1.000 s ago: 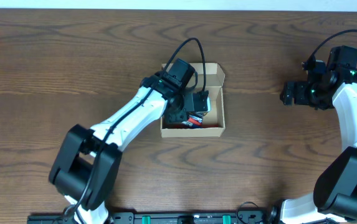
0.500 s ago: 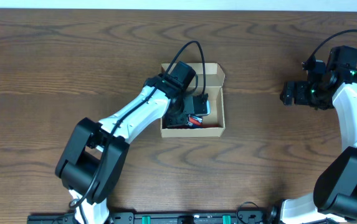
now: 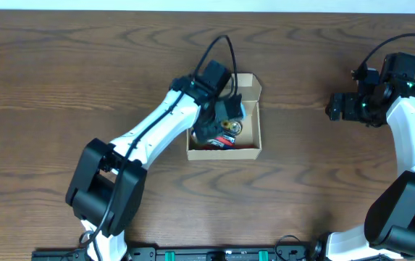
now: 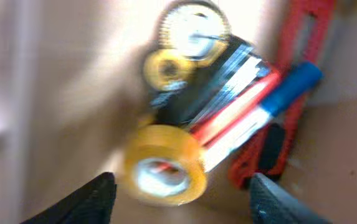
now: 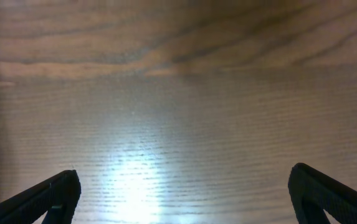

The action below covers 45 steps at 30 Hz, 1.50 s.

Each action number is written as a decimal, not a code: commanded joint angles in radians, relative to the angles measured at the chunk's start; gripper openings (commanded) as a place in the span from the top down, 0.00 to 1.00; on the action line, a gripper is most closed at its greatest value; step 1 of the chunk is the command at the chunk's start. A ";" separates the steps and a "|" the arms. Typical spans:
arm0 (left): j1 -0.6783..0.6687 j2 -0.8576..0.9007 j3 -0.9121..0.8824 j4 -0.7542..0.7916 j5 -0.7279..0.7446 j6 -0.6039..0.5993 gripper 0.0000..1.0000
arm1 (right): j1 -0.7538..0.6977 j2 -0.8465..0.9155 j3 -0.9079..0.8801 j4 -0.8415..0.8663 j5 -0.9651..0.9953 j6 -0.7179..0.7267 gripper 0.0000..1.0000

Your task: Pack container

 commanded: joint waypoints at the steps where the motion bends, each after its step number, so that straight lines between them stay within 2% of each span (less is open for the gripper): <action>1: 0.004 -0.065 0.134 -0.045 -0.177 -0.185 0.29 | -0.006 -0.014 0.002 0.019 -0.058 0.020 0.05; 4: 0.018 -0.084 0.216 -0.095 -0.277 -0.237 0.32 | -0.006 -0.014 0.011 0.031 -0.070 0.043 0.31; 5: 0.027 -0.092 0.239 -0.106 -0.296 -0.250 0.33 | -0.006 -0.014 0.015 0.032 -0.070 0.046 0.45; 7: 0.052 -0.114 0.272 -0.117 -0.308 -0.282 0.37 | -0.006 -0.014 0.025 0.031 -0.070 0.051 0.79; 8: 0.067 -0.125 0.281 -0.117 -0.309 -0.304 0.40 | -0.006 -0.014 0.030 0.031 -0.070 0.053 0.88; 10: 0.116 -0.156 0.290 -0.109 -0.303 -0.385 0.52 | -0.006 -0.014 0.041 0.029 -0.070 0.058 0.94; 11: 0.140 -0.169 0.290 -0.107 -0.303 -0.428 0.62 | -0.006 -0.014 0.047 0.027 -0.071 0.061 0.98; 13: 0.211 -0.193 0.290 -0.114 -0.295 -0.542 0.93 | -0.006 -0.014 0.054 0.026 -0.092 0.064 0.99; 15: 0.288 -0.207 0.290 -0.138 -0.223 -0.622 0.94 | -0.006 -0.014 0.056 0.026 -0.139 0.065 0.99; 18: 0.433 -0.204 0.285 -0.179 0.031 -0.652 0.94 | -0.005 -0.011 0.056 0.026 -0.217 0.110 0.99; 21: 0.556 -0.195 0.254 -0.170 0.298 -0.660 0.94 | 0.007 0.003 0.056 0.026 -0.204 0.175 0.99; 23: 0.623 -0.193 0.212 -0.132 0.403 -0.677 0.94 | 0.015 0.016 0.056 0.026 -0.167 0.248 0.99; 24: 0.680 -0.193 0.145 -0.061 0.516 -0.694 0.94 | 0.022 0.034 0.056 0.026 -0.132 0.335 0.99; 27: 0.735 -0.192 0.023 0.051 0.666 -0.707 0.94 | 0.033 0.075 0.056 0.027 -0.135 0.418 0.99; 31: 0.764 -0.183 -0.157 0.196 0.787 -0.735 0.94 | 0.075 0.146 0.056 0.022 -0.187 0.426 0.99; 34: 0.761 -0.154 -0.223 0.236 0.802 -0.735 0.94 | 0.130 0.201 0.056 0.030 -0.187 0.426 0.99; 40: 0.748 -0.018 -0.231 0.298 0.945 -0.734 0.94 | 0.236 0.266 0.056 0.066 -0.194 0.475 0.99; 45: 0.748 0.074 -0.231 0.315 0.982 -0.734 0.94 | 0.277 0.285 0.056 0.087 -0.201 0.509 0.99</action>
